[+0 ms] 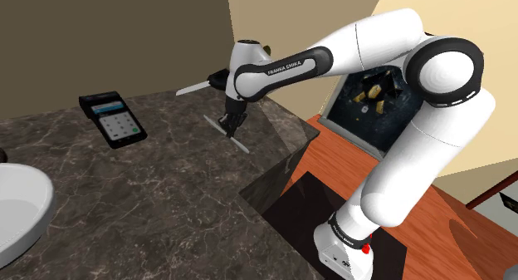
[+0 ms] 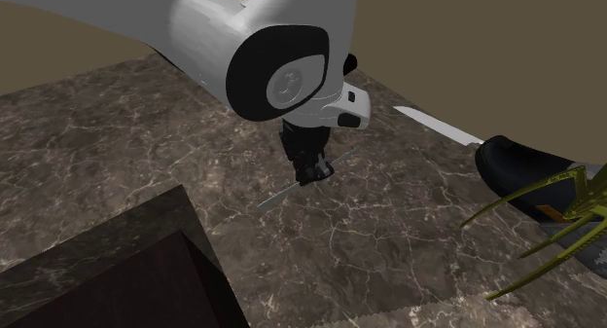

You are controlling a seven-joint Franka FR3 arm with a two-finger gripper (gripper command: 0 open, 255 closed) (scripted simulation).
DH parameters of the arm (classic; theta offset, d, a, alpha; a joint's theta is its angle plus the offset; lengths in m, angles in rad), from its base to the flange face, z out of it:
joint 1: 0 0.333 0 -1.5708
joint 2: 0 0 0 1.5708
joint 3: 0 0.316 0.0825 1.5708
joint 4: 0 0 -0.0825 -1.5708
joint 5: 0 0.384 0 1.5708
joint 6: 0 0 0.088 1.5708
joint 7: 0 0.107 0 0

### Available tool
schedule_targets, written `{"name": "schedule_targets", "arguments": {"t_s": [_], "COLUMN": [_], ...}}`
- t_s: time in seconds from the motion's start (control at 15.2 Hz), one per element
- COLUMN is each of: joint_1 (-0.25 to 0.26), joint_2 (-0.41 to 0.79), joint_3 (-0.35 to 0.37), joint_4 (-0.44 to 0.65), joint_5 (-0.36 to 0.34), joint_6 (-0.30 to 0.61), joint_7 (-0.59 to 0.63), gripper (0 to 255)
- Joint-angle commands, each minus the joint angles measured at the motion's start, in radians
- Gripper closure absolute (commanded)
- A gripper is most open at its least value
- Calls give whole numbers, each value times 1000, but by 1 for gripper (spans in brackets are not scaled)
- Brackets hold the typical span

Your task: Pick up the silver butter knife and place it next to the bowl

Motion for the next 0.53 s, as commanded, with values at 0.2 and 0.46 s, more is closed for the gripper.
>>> {"name": "schedule_targets", "arguments": {"t_s": [0.2, 0.46], "joint_1": [0, 0], "joint_2": [0, -15], "joint_3": [0, 0], "joint_4": [0, 11], "joint_5": [0, 3], "joint_6": [0, -26], "joint_7": [0, -2], "gripper": [255, 255]}}
